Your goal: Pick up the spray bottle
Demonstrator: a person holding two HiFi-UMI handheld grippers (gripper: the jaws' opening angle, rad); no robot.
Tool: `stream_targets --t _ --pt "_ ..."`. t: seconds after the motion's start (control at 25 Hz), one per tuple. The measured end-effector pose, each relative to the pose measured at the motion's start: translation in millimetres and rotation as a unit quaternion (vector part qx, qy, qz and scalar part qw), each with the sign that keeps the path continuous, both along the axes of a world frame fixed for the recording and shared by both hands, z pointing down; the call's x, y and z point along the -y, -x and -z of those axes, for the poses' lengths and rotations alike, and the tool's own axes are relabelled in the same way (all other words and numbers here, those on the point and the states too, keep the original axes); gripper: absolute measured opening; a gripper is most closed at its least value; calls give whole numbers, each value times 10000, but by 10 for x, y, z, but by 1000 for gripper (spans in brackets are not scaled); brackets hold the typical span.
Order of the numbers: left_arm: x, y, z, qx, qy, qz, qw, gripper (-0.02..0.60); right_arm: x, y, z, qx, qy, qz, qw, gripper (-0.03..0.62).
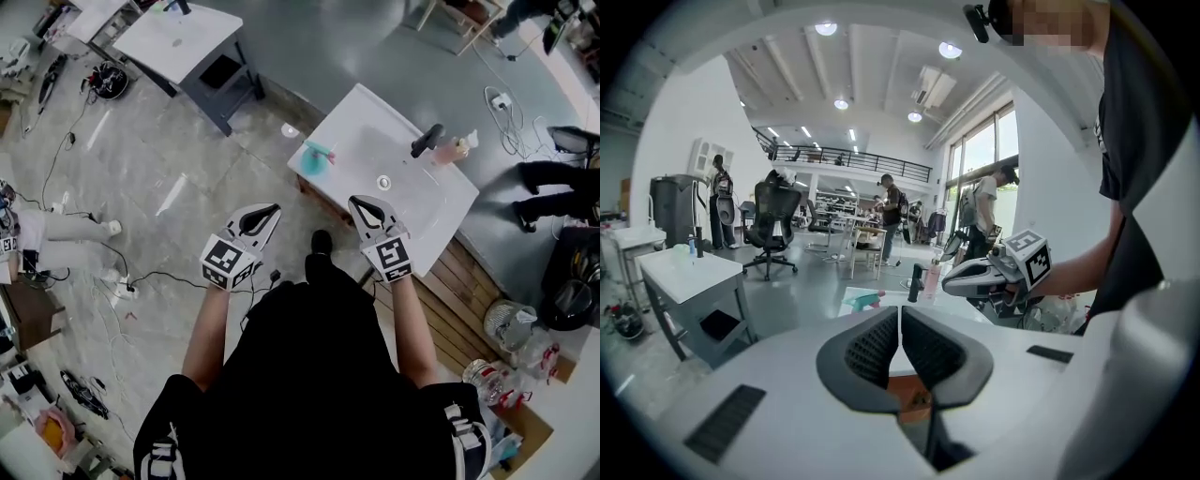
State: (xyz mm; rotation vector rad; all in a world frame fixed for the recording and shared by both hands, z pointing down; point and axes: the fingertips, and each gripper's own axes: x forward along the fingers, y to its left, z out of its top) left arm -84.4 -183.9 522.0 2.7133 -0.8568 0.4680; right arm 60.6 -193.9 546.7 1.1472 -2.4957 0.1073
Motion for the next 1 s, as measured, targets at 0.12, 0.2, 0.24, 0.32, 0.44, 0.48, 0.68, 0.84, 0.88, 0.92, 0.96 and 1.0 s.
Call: stream_targets --t 0.12,0.2,0.24,0.32,0.44,0.48,0.68,0.84,0.88,0.92,0.96,1.0 --pt "110 -35 3 12 -11 204 9998 29 161 -15 2 23 -11 205 9998 17" --pt "203 -47 8 44 -38 362 9993 29 291 -19 -9 41 -12 368 9993 17" --pt "254 -50 13 60 -59 443 9990 29 359 -21 -17 45 -19 459 9989 17" --pt "348 -50 34 66 -115 609 9981 29 486 -30 -20 35 -52 640 9979 17" --pt "455 -17 78 78 -200 887 9958 29 670 -18 15 20 -134 888 9960 17" --pt "490 -6 87 86 -218 969 9950 29 734 -5 27 21 -157 959 9953 17" --pt "589 -18 96 102 -216 1225 9922 29 925 42 37 63 -154 1227 9923 17" --pt "637 -22 152 94 -247 1350 9905 29 979 90 42 28 -130 1404 9900 17" --pt "651 -17 161 91 -250 1369 9902 29 992 106 46 27 -122 1432 9896 17" --pt "665 -12 166 92 -252 1378 9901 29 1004 121 53 30 -117 1454 9893 17" --pt "678 -6 171 95 -254 1381 9900 29 1017 136 60 35 -113 1471 9891 17" --pt "692 2 175 96 -257 1384 9900 29 1032 154 67 39 -112 1482 9889 17"
